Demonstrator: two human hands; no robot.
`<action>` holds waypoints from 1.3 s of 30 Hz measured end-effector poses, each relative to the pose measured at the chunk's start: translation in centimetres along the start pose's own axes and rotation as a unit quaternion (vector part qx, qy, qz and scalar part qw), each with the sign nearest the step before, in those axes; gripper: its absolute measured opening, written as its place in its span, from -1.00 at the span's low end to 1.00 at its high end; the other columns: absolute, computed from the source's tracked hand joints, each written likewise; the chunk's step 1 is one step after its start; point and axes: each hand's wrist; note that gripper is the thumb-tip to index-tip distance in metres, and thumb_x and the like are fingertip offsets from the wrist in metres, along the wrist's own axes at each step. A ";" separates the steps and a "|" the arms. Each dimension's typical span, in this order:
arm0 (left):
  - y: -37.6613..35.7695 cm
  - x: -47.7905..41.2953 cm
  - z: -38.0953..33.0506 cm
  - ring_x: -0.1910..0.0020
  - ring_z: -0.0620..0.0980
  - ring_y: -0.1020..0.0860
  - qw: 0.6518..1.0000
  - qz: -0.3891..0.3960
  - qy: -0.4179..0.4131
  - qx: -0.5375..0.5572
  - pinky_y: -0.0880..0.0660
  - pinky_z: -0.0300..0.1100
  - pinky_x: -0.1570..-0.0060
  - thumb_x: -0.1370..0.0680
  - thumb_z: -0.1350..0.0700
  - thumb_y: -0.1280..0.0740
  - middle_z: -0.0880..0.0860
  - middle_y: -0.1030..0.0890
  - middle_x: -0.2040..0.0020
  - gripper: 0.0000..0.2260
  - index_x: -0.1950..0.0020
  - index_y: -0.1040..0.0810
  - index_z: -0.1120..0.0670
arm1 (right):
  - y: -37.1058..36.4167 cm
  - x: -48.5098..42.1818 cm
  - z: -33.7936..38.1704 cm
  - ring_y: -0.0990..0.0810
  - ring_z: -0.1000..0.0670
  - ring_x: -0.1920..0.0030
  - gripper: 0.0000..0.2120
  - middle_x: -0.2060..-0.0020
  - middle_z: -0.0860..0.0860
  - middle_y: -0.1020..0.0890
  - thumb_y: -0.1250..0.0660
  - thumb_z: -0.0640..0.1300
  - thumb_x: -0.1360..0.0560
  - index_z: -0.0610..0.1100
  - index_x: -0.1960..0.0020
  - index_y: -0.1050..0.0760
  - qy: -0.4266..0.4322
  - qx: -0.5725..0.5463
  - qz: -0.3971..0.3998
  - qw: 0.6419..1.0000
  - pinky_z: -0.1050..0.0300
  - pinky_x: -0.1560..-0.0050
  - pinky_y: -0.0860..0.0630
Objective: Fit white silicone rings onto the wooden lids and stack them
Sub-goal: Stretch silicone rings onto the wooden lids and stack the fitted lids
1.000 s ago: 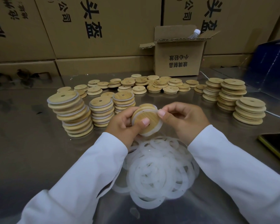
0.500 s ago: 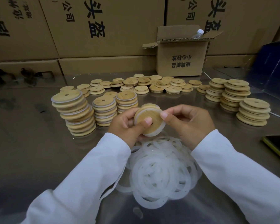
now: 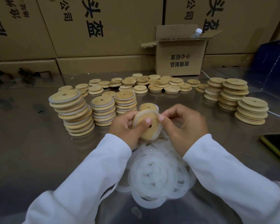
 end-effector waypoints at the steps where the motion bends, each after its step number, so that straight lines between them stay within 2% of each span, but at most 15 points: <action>1: 0.1 0.0 0.0 0.15 0.12 -0.62 1.000 0.002 -0.002 -0.005 -0.57 0.04 0.07 -0.46 0.24 -0.35 0.08 -0.67 0.24 -0.86 0.15 -0.60 0.00 | 0.0 -0.1 0.0 -0.55 0.24 0.21 -0.84 0.37 0.21 -0.57 -0.39 -0.13 -0.42 0.04 0.30 -0.50 -0.007 -0.004 0.009 1.000 0.39 0.18 -0.47; 5: 0.5 -0.1 -0.2 0.19 0.05 -0.63 1.000 0.016 -0.008 -0.018 -0.59 -0.02 0.16 -0.46 0.22 -0.35 0.00 -0.67 0.28 -0.87 0.14 -0.60 -0.01 | 0.3 -0.5 -0.1 -0.58 0.16 0.26 -0.85 0.33 0.13 -0.61 -0.40 -0.15 -0.43 0.02 0.29 -0.53 -0.045 -0.034 0.033 0.998 0.32 0.18 -0.49; 9: 0.5 -0.2 -0.2 0.16 0.08 -0.62 1.000 0.016 -0.006 -0.016 -0.58 0.02 0.13 -0.46 0.21 -0.34 0.05 -0.67 0.23 -0.89 0.11 -0.60 0.01 | 0.6 -0.9 0.0 -0.60 0.04 0.20 -0.85 0.29 0.09 -0.62 -0.40 -0.14 -0.44 0.01 0.30 -0.53 -0.061 -0.029 0.040 0.997 0.19 0.12 -0.53; 13: 0.5 -0.3 -0.3 0.14 0.08 -0.62 0.999 0.027 0.013 0.014 -0.60 0.00 0.16 -0.43 0.18 -0.36 0.09 -0.66 0.19 -0.89 0.07 -0.60 0.03 | 0.9 -1.0 0.2 -0.59 0.04 0.19 -0.87 0.27 0.06 -0.63 -0.39 -0.13 -0.44 0.00 0.28 -0.53 -0.060 -0.008 0.051 0.997 0.27 0.18 -0.50; 16: 0.8 -0.2 -0.3 0.15 0.05 -0.64 0.998 0.045 0.025 0.046 -0.60 -0.09 0.26 -0.32 0.08 -0.37 0.08 -0.67 0.19 -0.78 0.05 -0.60 0.05 | 1.0 -1.1 0.4 -0.60 0.02 0.20 -0.88 0.27 0.03 -0.64 -0.39 -0.13 -0.44 -0.02 0.27 -0.54 -0.062 -0.009 0.056 0.996 0.29 0.21 -0.49; 19: 0.9 -0.2 -0.5 0.19 0.01 -0.64 0.996 0.059 0.028 0.056 -0.57 -0.15 0.34 -0.29 0.06 -0.36 0.05 -0.67 0.22 -0.73 0.04 -0.60 0.06 | 1.1 -1.1 0.5 -0.61 0.01 0.21 -0.87 0.29 0.02 -0.64 -0.39 -0.13 -0.44 -0.02 0.28 -0.55 -0.057 -0.024 0.059 0.996 0.29 0.22 -0.49; 23: 0.9 -0.1 -0.5 0.17 0.01 -0.65 0.997 0.043 0.026 0.055 -0.59 -0.13 0.29 -0.31 0.07 -0.37 0.06 -0.68 0.20 -0.74 0.03 -0.60 0.06 | 1.0 -0.8 0.5 -0.60 0.06 0.28 -0.88 0.32 0.03 -0.64 -0.40 -0.17 -0.42 -0.04 0.28 -0.57 -0.057 -0.079 0.067 0.993 0.26 0.19 -0.55; 25: 0.8 0.0 -0.3 0.17 0.03 -0.65 0.999 0.026 0.015 0.032 -0.62 -0.08 0.26 -0.38 0.13 -0.38 0.05 -0.68 0.22 -0.84 0.05 -0.60 0.05 | 0.8 -0.5 0.3 -0.60 0.10 0.32 -0.88 0.35 0.06 -0.63 -0.41 -0.19 -0.41 -0.05 0.29 -0.57 -0.074 -0.110 0.070 0.989 0.25 0.19 -0.57; 28: 0.6 0.1 -0.2 0.16 0.10 -0.64 1.000 -0.002 0.005 0.001 -0.61 0.03 0.16 -0.45 0.21 -0.37 0.06 -0.67 0.22 -0.90 0.09 -0.60 0.04 | 0.2 0.1 0.0 -0.62 -0.01 0.24 -0.91 0.30 0.07 -0.63 -0.42 -0.15 -0.41 -0.01 0.25 -0.56 -0.086 -0.084 0.050 0.992 0.09 0.10 -0.58; 31: 0.4 0.0 -0.1 0.18 0.10 -0.63 1.000 -0.020 0.005 0.018 -0.62 0.01 0.21 -0.45 0.23 -0.38 0.03 -0.67 0.26 -0.92 0.12 -0.60 0.05 | -0.4 0.6 0.0 -0.57 0.12 0.26 -0.93 0.23 0.14 -0.60 -0.39 -0.03 -0.41 0.09 0.18 -0.50 -0.063 -0.002 0.007 0.998 0.27 0.22 -0.49; 33: 0.4 -0.1 -0.1 0.19 0.10 -0.63 0.999 -0.025 0.003 0.031 -0.61 -0.03 0.23 -0.42 0.19 -0.43 0.02 -0.67 0.27 -0.92 0.14 -0.60 0.03 | -0.5 0.8 0.2 -0.55 0.18 0.24 -0.92 0.24 0.19 -0.58 -0.37 0.01 -0.41 0.11 0.19 -0.47 -0.057 0.013 -0.006 0.998 0.36 0.26 -0.43; 35: 0.3 -0.1 -0.1 0.20 0.07 -0.64 0.999 -0.024 -0.003 0.027 -0.60 0.02 0.17 -0.39 0.15 -0.45 0.01 -0.68 0.26 -0.91 0.15 -0.61 0.02 | -0.4 0.8 0.4 -0.54 0.20 0.17 -0.90 0.30 0.24 -0.56 -0.35 0.00 -0.42 0.11 0.25 -0.45 -0.052 0.026 -0.009 0.998 0.26 0.12 -0.48; 37: 0.2 0.0 -0.2 0.20 0.02 -0.64 1.000 -0.016 -0.014 0.017 -0.59 0.03 0.11 -0.40 0.18 -0.43 0.00 -0.68 0.25 -0.91 0.14 -0.60 0.03 | -0.1 0.8 0.5 -0.54 0.12 0.12 -0.84 0.33 0.28 -0.52 -0.33 -0.02 -0.44 0.11 0.29 -0.43 -0.050 0.050 -0.007 0.997 -0.02 -0.15 -0.45; 39: 0.2 0.0 -0.3 0.21 -0.03 -0.64 1.000 -0.012 -0.023 0.015 -0.60 -0.05 0.14 -0.37 0.16 -0.41 -0.02 -0.68 0.25 -0.89 0.12 -0.59 0.04 | 0.1 0.6 0.6 -0.53 0.00 0.05 -0.82 0.34 0.29 -0.51 -0.34 -0.02 -0.45 0.11 0.31 -0.44 -0.059 0.050 -0.005 0.997 -0.11 -0.22 -0.39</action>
Point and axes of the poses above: each hand's wrist, its own x-axis away from the middle knuckle, its own y-axis out of the back of the hand, z = x × y
